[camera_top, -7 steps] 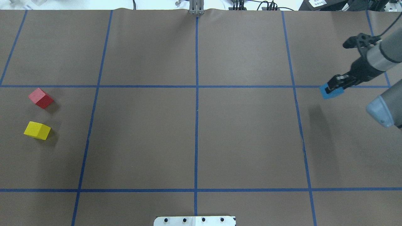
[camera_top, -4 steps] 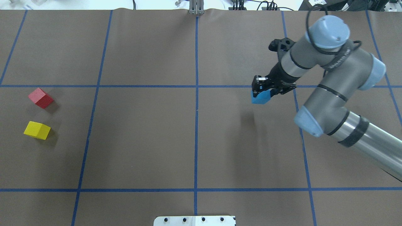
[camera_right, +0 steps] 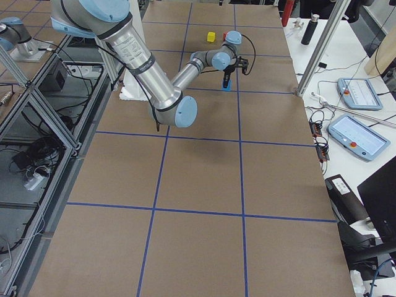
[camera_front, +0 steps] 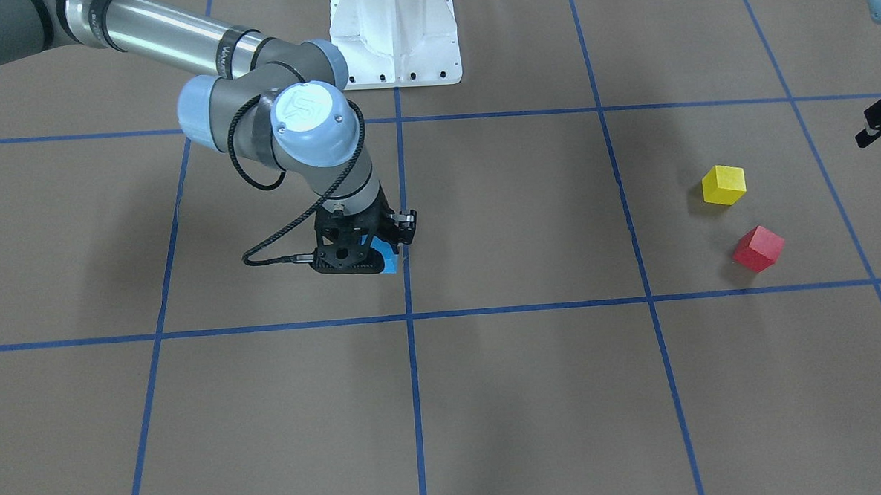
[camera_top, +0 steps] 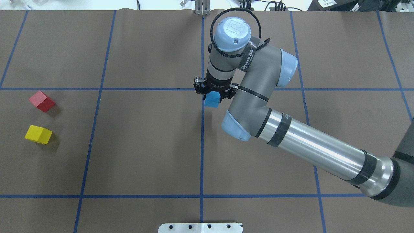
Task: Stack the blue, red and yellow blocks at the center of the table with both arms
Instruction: 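Carry the blue cube with the right gripper to the table center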
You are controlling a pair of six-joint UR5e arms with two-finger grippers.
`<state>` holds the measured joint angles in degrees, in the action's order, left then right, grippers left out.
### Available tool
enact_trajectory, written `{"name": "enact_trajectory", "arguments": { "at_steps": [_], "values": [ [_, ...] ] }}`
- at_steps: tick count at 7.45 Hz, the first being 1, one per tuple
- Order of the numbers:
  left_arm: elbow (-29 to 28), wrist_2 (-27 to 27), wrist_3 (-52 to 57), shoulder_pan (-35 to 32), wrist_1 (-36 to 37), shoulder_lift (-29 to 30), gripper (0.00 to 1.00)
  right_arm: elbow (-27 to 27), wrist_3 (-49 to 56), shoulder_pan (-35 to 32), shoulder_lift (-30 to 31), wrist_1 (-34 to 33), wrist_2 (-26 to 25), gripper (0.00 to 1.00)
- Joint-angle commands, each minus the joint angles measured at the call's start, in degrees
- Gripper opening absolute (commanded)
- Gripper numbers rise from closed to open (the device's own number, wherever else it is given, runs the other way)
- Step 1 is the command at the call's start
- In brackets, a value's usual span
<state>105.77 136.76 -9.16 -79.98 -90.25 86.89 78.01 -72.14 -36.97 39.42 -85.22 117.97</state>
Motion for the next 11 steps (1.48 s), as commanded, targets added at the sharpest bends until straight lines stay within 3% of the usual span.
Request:
{"name": "enact_trajectory", "arguments": {
  "at_steps": [1,7,11],
  "values": [
    [-0.4,0.0,-0.2,0.0,0.0,0.4,1.00,-3.8,-0.3,1.0,-1.9,2.4,-2.6,0.00],
    [-0.5,0.1,-0.9,0.0,0.0,0.7,1.00,-6.8,0.4,2.1,-2.3,4.2,-2.6,0.01],
    [-0.4,0.1,-1.0,0.0,0.0,0.7,1.00,-7.1,1.8,2.8,-2.2,4.2,-2.7,0.44]
  ]
}}
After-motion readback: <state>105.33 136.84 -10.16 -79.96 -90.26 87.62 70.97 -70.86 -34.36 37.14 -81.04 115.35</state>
